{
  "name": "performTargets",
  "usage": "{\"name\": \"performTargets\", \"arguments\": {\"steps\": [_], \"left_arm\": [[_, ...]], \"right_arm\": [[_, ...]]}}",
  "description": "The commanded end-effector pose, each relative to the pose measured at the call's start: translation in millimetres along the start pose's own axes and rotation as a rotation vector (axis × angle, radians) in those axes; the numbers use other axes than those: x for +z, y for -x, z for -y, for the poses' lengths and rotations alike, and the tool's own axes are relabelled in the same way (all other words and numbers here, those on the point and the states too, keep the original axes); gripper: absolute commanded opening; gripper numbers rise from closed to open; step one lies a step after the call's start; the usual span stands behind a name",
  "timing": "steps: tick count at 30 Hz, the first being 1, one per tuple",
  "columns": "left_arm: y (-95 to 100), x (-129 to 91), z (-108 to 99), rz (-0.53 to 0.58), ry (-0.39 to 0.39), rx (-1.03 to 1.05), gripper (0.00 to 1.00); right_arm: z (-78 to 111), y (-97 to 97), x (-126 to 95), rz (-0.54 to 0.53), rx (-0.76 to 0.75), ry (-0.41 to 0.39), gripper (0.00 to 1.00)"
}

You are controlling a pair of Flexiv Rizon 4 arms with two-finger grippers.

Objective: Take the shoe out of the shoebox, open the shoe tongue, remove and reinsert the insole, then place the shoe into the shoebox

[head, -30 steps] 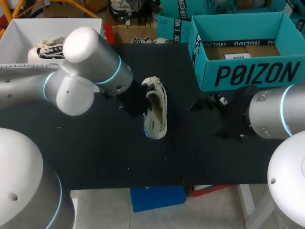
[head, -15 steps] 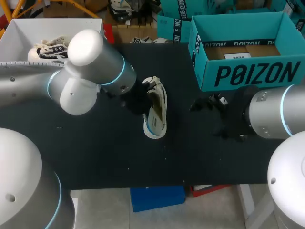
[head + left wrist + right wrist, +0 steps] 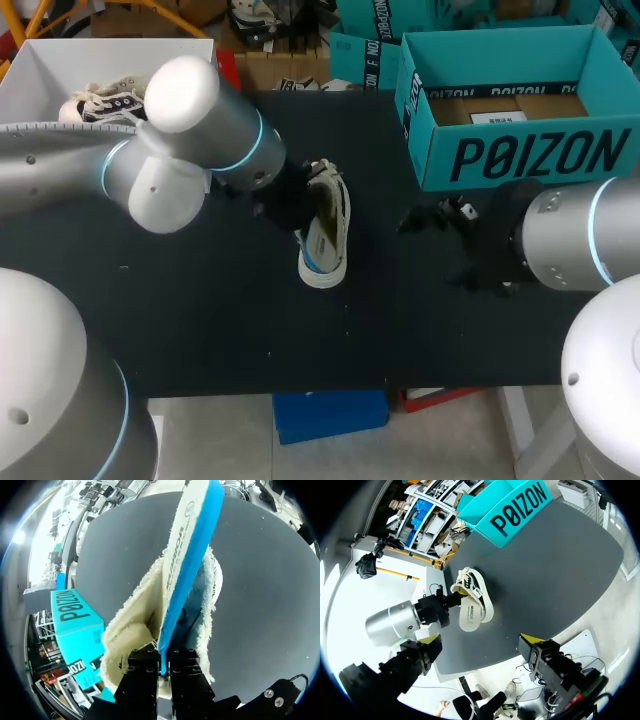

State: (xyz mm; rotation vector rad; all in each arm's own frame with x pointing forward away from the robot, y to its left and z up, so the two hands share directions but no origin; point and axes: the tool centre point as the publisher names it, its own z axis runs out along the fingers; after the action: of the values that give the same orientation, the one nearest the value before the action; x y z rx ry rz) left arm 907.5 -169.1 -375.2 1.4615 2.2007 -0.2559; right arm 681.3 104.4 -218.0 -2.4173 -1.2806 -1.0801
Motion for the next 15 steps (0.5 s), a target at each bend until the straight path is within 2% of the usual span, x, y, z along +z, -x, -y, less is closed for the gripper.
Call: {"name": "performTargets", "arguments": {"steps": [1,10,11,12,13,15], "left_arm": [[-0.2,7.0,-6.3,0.001,0.003,-0.001,0.00],[-2.2,10.8,-10.3,0.012,0.016,-0.015,0.00],[-0.3,9.9,-8.9,0.018,0.015,-0.014,0.11],[1.3,9.0,-7.7,0.027,0.009,-0.014,0.55],[3.2,7.8,-6.2,0.032,0.004,-0.014,0.79],[6.6,4.7,-4.0,0.048,-0.002,-0.011,0.85]], "right_arm": [[4.7,-0.5,3.8,-0.001,0.005,0.031,1.00],[4.7,-0.5,3.8,-0.001,0.005,0.031,1.00],[4.7,-0.5,3.8,-0.001,0.005,0.031,1.00],[4.7,-0.5,3.8,-0.001,0.005,0.031,1.00],[4.7,-0.5,3.8,-0.001,0.005,0.031,1.00],[4.7,-0.5,3.8,-0.001,0.005,0.031,1.00]]}}
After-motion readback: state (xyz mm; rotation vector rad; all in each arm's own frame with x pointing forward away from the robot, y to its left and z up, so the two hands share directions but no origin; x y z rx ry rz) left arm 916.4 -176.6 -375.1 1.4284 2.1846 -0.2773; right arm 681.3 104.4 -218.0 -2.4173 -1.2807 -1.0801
